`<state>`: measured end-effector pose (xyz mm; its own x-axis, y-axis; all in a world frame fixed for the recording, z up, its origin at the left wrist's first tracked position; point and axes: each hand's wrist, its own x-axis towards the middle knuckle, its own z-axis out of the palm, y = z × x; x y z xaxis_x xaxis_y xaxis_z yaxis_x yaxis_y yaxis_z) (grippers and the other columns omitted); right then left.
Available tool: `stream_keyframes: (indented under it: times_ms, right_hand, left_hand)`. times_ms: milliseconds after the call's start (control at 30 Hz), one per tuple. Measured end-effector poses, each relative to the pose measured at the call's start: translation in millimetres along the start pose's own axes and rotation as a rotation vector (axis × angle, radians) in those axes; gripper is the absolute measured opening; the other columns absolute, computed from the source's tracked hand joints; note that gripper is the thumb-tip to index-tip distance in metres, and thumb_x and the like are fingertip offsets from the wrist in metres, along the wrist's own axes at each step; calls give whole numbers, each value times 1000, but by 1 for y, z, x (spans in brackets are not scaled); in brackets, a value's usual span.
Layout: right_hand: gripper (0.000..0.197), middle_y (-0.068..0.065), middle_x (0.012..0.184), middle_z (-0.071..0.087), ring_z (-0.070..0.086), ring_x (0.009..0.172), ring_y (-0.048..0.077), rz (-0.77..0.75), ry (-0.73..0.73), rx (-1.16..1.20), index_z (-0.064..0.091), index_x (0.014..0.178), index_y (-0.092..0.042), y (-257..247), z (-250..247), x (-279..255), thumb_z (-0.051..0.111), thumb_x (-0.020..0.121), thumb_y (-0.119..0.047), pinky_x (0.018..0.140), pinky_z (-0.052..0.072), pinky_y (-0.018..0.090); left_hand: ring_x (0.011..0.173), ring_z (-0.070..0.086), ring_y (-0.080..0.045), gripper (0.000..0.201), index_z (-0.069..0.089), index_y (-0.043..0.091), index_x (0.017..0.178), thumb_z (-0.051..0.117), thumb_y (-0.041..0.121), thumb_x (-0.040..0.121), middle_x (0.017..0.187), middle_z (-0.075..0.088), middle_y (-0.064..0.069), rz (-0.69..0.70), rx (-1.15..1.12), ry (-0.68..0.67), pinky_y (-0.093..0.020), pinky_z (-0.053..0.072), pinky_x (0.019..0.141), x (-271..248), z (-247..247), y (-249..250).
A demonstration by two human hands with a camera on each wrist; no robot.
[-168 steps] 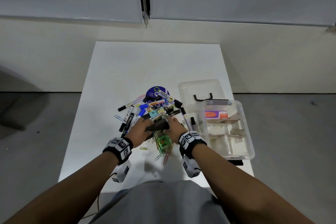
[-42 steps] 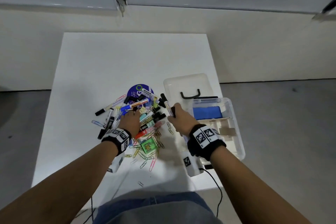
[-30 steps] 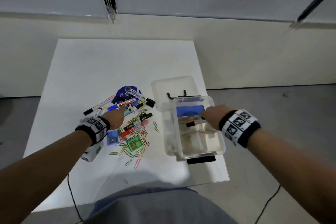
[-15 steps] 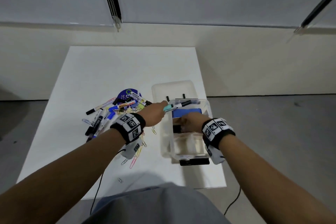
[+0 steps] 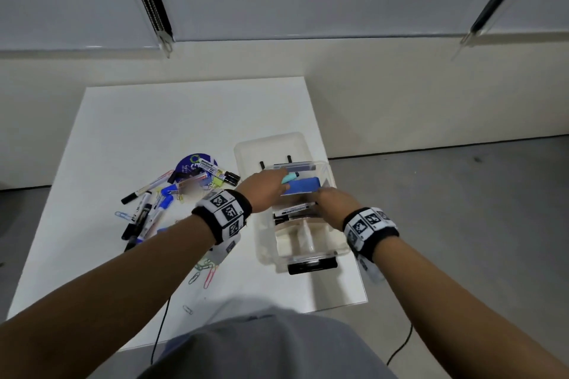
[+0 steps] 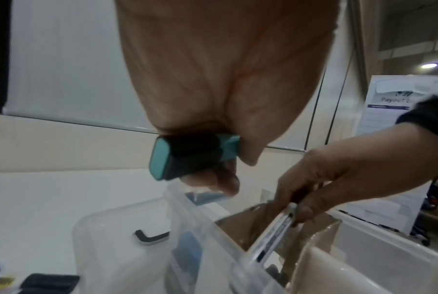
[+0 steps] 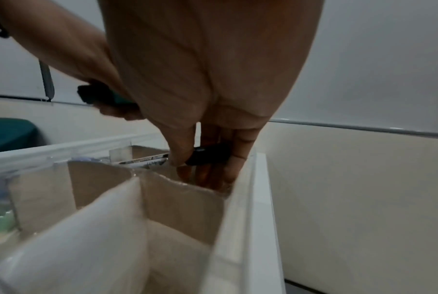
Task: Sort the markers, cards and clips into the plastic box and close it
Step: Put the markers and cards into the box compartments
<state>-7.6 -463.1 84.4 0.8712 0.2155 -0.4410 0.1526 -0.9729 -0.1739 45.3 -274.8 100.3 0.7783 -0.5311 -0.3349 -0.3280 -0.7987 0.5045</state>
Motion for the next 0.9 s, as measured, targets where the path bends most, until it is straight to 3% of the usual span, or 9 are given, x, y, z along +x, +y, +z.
stream_keyframes:
  times_ms: [67, 133, 233, 300, 467, 567, 667, 733, 900]
  right_hand:
    - [34, 7, 119, 65, 63, 107, 29, -13, -43, 91, 57, 126, -34, -5, 4, 6, 50, 95, -23, 91, 51, 36]
    - [31, 10, 121, 65, 62, 108, 30, 32, -36, 190, 62, 124, -24, -4, 1, 1, 54, 95, -18, 90, 47, 32]
    - [23, 11, 114, 60, 58, 106, 30, 200, 266, 324, 67, 109, -14, 11, 5, -8, 53, 91, -12, 87, 46, 33]
    - [26, 14, 119, 54, 53, 110, 34, 305, 422, 430, 60, 115, -10, 16, 12, -16, 55, 89, -13, 90, 45, 36]
    - [45, 21, 117, 61, 60, 102, 37, 361, 289, 596, 40, 133, -6, 7, 22, -19, 45, 88, 2, 79, 44, 34]
    - [50, 21, 119, 60, 60, 104, 38, 407, 304, 560, 37, 135, -7, -4, 27, -7, 41, 87, 5, 83, 48, 39]
    - [59, 18, 126, 55, 58, 110, 37, 433, 267, 532, 30, 141, -12, -14, 29, 0, 41, 86, 4, 90, 49, 44]
    - [59, 18, 128, 52, 56, 112, 38, 456, 268, 559, 30, 142, -13, -16, 29, 0, 43, 87, 3, 90, 49, 45]
    - [58, 18, 131, 42, 45, 118, 37, 467, 436, 539, 36, 141, -11, -42, 17, 13, 50, 85, 2, 95, 45, 43]
  left_hand:
    - [94, 57, -31, 26, 51, 8, 117, 47, 25, 99, 110, 63, -16, 26, 16, -57, -32, 37, 72, 8, 9, 9]
    - [102, 60, -31, 30, 49, 12, 125, 50, 20, 96, 115, 63, -13, 58, 11, -94, -32, 43, 79, 15, 24, 17]
    - [108, 59, -28, 34, 50, 14, 128, 46, 9, 94, 123, 61, -11, 56, 42, -106, -32, 45, 87, 21, 43, 20]
    - [106, 60, -31, 33, 51, 9, 127, 46, 5, 95, 121, 61, -16, 36, 111, -142, -34, 46, 84, 24, 52, 22]
    - [109, 60, -27, 48, 47, 28, 138, 49, 7, 95, 125, 60, -8, 102, -1, -102, -37, 50, 89, 20, 58, 26]
    - [100, 63, -23, 27, 60, 22, 119, 48, 15, 96, 112, 65, -3, 136, -102, 47, -37, 52, 83, 10, 43, 9]
    - [79, 61, -20, 12, 59, 18, 100, 47, 20, 96, 92, 65, -2, 20, -262, 351, -34, 50, 70, -3, 23, -36]
    - [75, 60, -22, 6, 55, 18, 94, 49, 18, 94, 87, 62, -3, -132, -253, 441, -35, 48, 66, -13, 17, -82]
    - [99, 58, -33, 29, 55, 11, 115, 59, 20, 87, 113, 56, -15, -394, 1, 224, -43, 50, 83, -41, 45, -176]
